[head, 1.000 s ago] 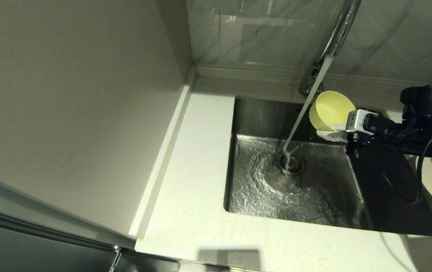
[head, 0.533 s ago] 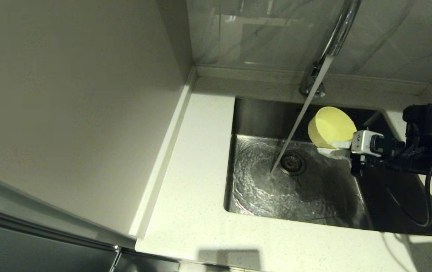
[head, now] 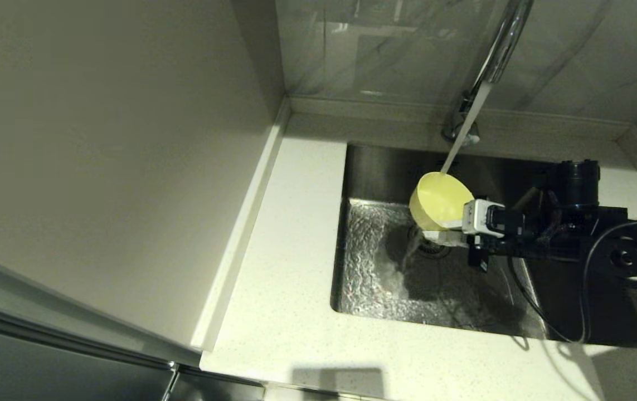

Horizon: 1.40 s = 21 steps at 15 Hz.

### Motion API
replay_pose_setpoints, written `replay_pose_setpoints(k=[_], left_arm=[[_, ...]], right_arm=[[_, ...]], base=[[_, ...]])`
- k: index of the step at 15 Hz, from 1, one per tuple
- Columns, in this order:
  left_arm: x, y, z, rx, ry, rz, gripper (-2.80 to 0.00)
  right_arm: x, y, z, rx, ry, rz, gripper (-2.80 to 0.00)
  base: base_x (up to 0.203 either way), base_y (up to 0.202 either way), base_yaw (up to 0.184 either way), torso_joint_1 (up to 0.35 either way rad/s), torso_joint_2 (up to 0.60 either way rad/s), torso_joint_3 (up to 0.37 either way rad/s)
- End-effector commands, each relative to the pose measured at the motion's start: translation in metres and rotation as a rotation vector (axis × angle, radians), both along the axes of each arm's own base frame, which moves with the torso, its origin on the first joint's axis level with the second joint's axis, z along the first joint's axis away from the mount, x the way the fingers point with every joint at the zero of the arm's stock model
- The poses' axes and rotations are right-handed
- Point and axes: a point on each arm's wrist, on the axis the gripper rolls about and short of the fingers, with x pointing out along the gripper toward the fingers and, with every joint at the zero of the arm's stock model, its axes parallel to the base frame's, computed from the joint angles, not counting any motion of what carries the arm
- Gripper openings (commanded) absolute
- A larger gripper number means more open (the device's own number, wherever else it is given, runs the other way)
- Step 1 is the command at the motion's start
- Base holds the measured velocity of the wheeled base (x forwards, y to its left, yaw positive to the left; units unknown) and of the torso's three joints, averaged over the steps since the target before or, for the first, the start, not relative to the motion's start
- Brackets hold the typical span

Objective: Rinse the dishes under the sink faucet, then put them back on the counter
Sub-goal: Rinse the bowl

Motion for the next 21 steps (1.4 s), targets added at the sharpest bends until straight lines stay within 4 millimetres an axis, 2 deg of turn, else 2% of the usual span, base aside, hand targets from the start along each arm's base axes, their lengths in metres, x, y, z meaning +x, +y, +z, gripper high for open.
replay_pose_setpoints(k=[1, 4, 7, 16, 18, 21], left_arm=[[0.000, 0.000, 0.000, 0.000, -0.002, 0.000, -2.80], [0.000, 0.000, 0.000, 0.000, -0.002, 0.000, -2.80], [0.000, 0.000, 0.000, 0.000, -0.002, 0.000, -2.80], [0.000, 0.000, 0.000, 0.000, -0.002, 0.000, -2.80], [0.000, 0.000, 0.000, 0.000, -0.002, 0.000, -2.80], [0.000, 0.000, 0.000, 0.000, -0.002, 0.000, -2.80]], right_arm=[[0.009, 0.007, -0.004, 0.002, 0.022, -0.003, -2.80], [0.013, -0.001, -0.001, 0.032, 0.097, -0.055, -2.80], [0.017, -0.004, 0.009, 0.174, 0.245, -0.146, -2.80], [0.011, -0.005, 0.036, 0.884, 0.956, -0.447, -2.80], [0.017, -0.004, 0.051, 1.034, 1.056, -0.471, -2.80], [0.040, 0.000, 0.066, 1.193, 1.098, -0.465, -2.80]], base=[[0.000, 0.000, 0.000, 0.000, 0.00, 0.000], [0.000, 0.000, 0.000, 0.000, 0.00, 0.000], [0.000, 0.000, 0.000, 0.000, 0.00, 0.000], [0.000, 0.000, 0.000, 0.000, 0.00, 0.000], [0.000, 0.000, 0.000, 0.000, 0.00, 0.000], [0.000, 0.000, 0.000, 0.000, 0.00, 0.000]])
